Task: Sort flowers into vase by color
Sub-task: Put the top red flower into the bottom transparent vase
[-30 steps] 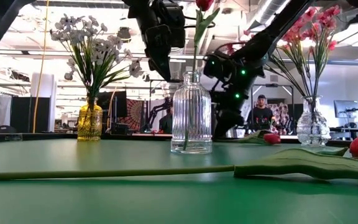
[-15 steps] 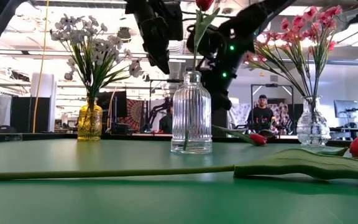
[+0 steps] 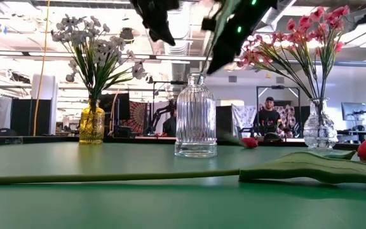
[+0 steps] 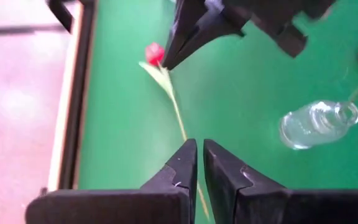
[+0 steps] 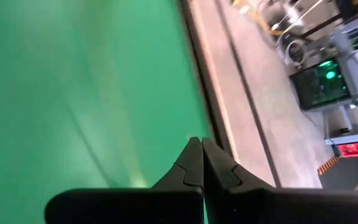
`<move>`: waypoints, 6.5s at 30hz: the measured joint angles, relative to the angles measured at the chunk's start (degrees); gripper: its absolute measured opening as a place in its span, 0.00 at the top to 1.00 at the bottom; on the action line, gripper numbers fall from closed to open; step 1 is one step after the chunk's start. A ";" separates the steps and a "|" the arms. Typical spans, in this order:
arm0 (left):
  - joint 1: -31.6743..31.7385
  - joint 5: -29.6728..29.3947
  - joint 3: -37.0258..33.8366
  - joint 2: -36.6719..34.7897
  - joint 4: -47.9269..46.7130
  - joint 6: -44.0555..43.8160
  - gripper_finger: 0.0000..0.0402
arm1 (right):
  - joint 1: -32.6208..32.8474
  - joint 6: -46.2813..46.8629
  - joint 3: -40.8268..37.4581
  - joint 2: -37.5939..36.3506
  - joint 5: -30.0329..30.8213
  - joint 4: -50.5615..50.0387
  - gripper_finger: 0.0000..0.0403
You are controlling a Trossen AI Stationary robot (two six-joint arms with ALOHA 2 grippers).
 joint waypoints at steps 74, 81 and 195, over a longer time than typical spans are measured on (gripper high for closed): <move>-4.48 -10.85 -20.94 23.40 28.88 -15.35 0.67 | 20.34 26.35 0.02 -30.88 -0.02 0.60 0.93; -4.42 -11.26 -20.02 23.22 26.81 -14.91 0.97 | 20.32 26.04 0.02 -30.86 -0.02 0.61 0.93; -28.55 -13.01 -67.55 3.20 140.84 -28.66 1.00 | 19.93 18.31 0.00 -30.86 -9.31 -2.78 0.93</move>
